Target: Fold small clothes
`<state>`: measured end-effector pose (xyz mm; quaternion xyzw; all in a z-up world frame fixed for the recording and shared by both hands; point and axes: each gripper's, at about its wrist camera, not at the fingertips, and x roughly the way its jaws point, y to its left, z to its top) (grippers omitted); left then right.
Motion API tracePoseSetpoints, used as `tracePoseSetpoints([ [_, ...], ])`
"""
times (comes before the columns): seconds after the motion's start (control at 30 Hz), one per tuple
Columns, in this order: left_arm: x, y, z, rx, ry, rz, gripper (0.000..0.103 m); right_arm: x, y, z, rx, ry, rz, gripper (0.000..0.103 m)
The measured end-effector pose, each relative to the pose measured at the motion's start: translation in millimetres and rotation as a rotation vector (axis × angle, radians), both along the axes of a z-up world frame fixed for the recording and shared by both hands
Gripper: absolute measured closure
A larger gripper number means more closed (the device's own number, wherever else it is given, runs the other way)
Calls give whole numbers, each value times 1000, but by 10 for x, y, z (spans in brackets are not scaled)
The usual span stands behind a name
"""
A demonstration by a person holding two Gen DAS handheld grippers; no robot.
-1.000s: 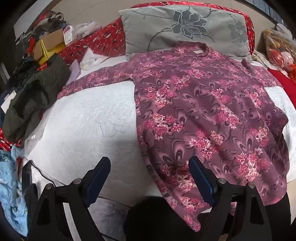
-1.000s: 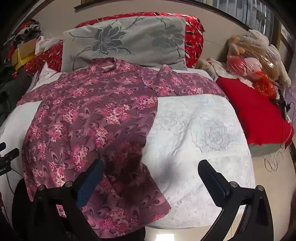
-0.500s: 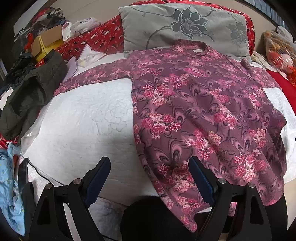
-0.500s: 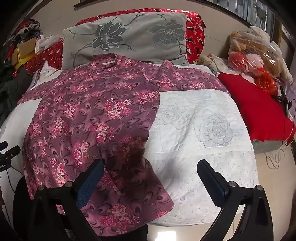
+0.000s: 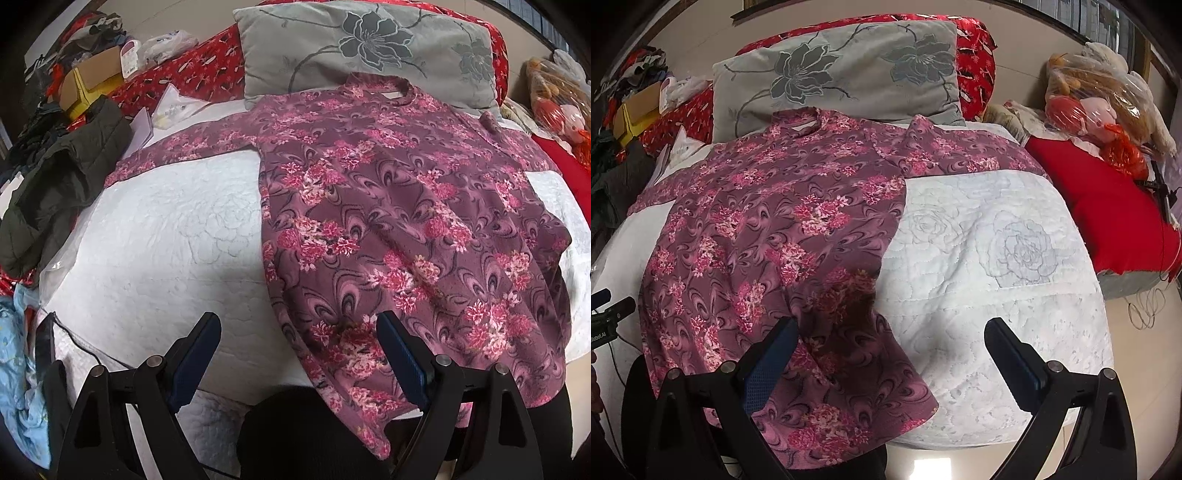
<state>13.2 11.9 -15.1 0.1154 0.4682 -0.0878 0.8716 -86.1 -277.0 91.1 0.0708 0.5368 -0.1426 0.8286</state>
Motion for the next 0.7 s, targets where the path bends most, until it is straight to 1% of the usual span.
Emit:
tracePoseSetpoints([
  [0.1,18,27,-12,-1,11,10,17,-11,-35,-16,4,4,-4,5],
  [0.27,84,87,-49,-10,42,36,17,-47,-107,-39,7,5,-15,6],
  [0.33,108,95,-61,-15,55,43,17,-57,-135,-57,18,9,-21,9],
  [0.7,127,57,-93,-15,57,37,17,-60,-146,-117,32,25,-20,10],
])
